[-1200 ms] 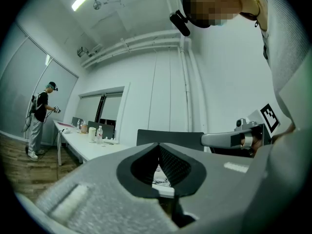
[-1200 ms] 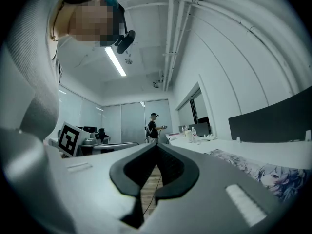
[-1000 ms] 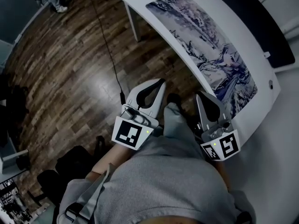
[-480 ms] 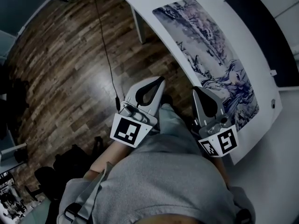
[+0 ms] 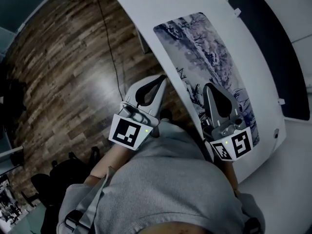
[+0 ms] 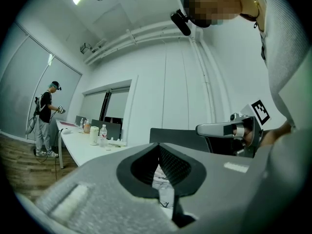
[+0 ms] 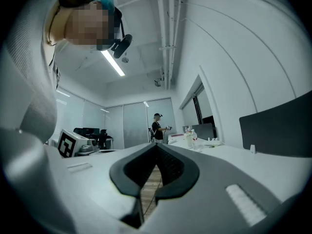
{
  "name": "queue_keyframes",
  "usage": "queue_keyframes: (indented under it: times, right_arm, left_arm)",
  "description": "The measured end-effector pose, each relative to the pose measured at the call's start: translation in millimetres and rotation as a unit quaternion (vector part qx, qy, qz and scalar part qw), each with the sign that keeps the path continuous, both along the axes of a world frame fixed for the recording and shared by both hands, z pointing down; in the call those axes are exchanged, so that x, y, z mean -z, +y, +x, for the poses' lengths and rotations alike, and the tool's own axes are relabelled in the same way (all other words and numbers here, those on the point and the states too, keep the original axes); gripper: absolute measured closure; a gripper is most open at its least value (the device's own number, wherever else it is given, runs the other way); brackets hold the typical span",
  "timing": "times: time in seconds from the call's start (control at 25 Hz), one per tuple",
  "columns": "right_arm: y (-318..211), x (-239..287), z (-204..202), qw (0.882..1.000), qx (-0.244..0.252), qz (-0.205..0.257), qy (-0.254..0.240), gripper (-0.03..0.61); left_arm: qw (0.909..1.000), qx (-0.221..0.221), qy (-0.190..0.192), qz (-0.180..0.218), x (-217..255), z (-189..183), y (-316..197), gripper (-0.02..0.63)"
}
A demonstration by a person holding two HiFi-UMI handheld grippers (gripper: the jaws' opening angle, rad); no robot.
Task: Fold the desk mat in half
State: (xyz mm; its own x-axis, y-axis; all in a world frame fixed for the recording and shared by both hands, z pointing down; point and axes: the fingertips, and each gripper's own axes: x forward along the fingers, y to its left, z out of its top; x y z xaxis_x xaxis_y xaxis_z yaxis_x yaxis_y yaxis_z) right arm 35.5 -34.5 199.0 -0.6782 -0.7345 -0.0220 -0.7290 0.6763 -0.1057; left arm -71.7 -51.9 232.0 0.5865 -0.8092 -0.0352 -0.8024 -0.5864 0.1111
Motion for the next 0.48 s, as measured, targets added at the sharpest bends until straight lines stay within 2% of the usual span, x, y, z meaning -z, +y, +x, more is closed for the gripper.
queue_keyframes:
  times: [0.28,0.48]
  right_arm:
    - [-44,-10,10,0.999,0.021,-0.022,-0.013,0.577]
    - [-61,-19,7,0.999,0.022,-0.036,-0.015,0.577]
  left_arm:
    - [0.9996,0.024,-0.013,-0.004,-3,6,-42,0.612]
    - [0.9995,0.014,-0.023,-0.013,-6,6,-51,0.612]
